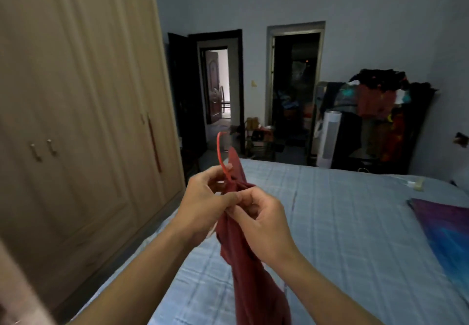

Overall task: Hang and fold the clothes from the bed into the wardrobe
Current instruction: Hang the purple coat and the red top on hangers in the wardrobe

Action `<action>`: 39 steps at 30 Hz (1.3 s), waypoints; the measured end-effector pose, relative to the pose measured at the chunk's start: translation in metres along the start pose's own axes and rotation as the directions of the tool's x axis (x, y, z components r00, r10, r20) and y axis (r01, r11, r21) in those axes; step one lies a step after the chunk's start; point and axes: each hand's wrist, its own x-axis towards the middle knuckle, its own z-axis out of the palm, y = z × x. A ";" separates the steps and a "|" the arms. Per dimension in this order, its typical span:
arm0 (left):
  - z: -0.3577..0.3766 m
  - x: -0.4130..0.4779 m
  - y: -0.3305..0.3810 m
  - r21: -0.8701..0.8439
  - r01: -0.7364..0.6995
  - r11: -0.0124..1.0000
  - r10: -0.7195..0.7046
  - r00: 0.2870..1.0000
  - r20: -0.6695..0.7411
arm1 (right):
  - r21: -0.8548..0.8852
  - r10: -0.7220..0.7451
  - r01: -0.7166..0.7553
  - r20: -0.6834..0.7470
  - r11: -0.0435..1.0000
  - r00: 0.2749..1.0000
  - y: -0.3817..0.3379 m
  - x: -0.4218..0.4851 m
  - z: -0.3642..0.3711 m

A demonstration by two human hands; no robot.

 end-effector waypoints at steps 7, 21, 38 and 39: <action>-0.136 -0.013 -0.013 -0.277 0.198 0.940 -0.216 0.976 -0.035 | -0.069 0.087 -0.066 0.374 0.995 0.923 -0.021 0.013 0.110; -0.359 -0.076 0.001 -0.008 0.191 0.982 -0.190 0.981 0.034 | -0.293 -0.276 0.539 0.616 0.789 0.738 -0.004 0.066 0.282; -0.513 -0.084 -0.001 0.935 0.237 0.265 0.642 0.680 -0.355 | 0.116 -0.511 0.503 0.325 0.857 0.796 0.034 0.122 0.503; -0.521 -0.082 0.002 0.930 0.271 0.247 0.638 0.677 -0.367 | 0.144 -0.515 0.496 0.316 0.856 0.797 0.032 0.129 0.516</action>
